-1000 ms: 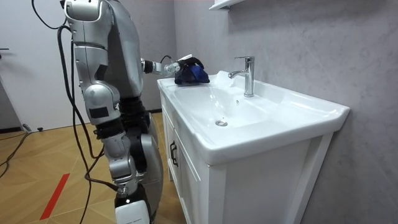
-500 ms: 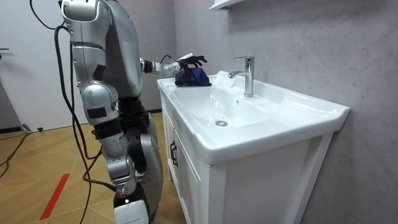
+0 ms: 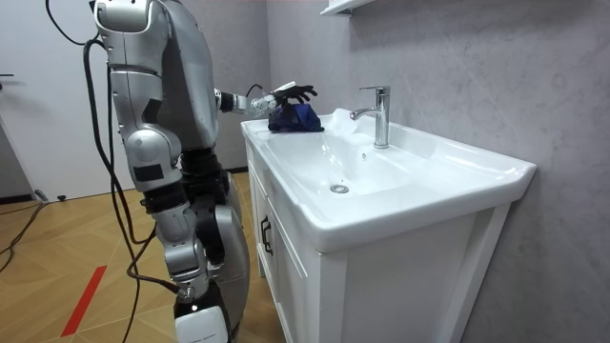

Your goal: Wipe basin

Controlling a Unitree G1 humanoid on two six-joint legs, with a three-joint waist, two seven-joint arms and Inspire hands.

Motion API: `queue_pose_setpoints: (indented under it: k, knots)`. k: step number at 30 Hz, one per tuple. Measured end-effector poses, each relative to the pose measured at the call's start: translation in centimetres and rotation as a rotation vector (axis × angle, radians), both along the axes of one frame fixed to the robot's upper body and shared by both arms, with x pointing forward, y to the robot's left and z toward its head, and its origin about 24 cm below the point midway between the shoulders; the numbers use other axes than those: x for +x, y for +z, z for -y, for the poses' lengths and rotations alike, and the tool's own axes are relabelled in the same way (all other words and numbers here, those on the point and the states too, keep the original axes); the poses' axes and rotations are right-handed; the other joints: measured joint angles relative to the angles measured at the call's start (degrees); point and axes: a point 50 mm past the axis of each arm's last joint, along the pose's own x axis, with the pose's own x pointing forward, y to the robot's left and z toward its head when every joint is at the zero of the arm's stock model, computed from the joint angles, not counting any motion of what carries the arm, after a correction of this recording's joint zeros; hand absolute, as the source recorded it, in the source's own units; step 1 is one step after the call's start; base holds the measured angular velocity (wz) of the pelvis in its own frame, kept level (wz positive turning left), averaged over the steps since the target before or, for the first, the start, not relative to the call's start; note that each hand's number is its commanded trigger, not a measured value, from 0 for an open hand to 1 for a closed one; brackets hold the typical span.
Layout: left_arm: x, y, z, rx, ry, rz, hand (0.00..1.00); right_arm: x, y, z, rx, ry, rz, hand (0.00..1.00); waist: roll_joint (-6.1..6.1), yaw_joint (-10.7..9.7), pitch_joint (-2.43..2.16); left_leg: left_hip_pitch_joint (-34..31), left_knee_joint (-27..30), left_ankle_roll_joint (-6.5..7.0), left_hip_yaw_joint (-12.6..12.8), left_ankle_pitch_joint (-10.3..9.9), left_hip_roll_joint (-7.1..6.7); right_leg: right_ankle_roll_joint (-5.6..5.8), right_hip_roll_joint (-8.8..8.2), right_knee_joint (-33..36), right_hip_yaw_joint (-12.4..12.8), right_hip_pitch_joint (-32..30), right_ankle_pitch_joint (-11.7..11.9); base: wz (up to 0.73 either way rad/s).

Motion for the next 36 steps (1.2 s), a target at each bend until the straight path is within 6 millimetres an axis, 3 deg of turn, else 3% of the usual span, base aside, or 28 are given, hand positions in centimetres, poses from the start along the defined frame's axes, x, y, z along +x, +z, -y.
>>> queue_pose_setpoints:
  k: [9, 14, 20, 25, 36]
  knots:
    - [0.1, -0.7, 0.7, -0.143, 0.007, 0.012, 0.0, 0.0, 0.0, 0.0, -0.009, -0.025, 0.004, 0.0, 0.06, -0.02, -0.05, -0.02, 0.0, 0.0, 0.02, 0.0, -0.01, 0.0, 0.0, -0.03, -0.01, -0.01, 0.0, 0.0]
    - [0.0, -2.0, 1.1, -0.473, 0.045, 0.023, 0.0, 0.5, -0.1, -0.3, -0.008, -0.034, 0.019, 0.0, 0.07, -0.19, -0.02, 0.03, -0.01, 0.0, -0.02, 0.0, 0.01, 0.0, 0.03, -0.1, -0.1, 0.14, 0.0, 0.0]
    - [0.0, -2.6, 1.3, -0.736, 0.061, 0.049, 0.0, 0.4, -0.2, -0.6, -0.001, -0.04, 0.016, 0.0, -0.05, 0.06, 0.08, 0.19, -0.01, 0.0, -0.04, 0.0, 0.0, 0.02, -0.02, -0.01, -0.2, 0.35, -0.01, 0.0]
    - [0.1, -2.7, 1.4, -0.945, 0.054, 0.095, 0.0, 0.4, -0.2, -0.7, 0.0, -0.036, 0.017, 0.0, 0.27, 0.0, -0.12, 0.48, 0.08, 0.08, -0.04, 0.05, -0.1, 0.18, -0.17, 0.14, -0.43, 0.67, -0.34, 0.03]
    - [0.3, -2.3, 1.1, -1.041, 0.01, 0.114, 0.0, 0.4, -0.2, -0.6, 0.0, -0.035, 0.009, 0.0, -0.3, 0.18, -0.07, 0.87, 0.01, 0.08, -0.02, 0.05, -0.21, 0.26, -0.25, 0.15, -0.51, 0.83, -0.65, 0.0]
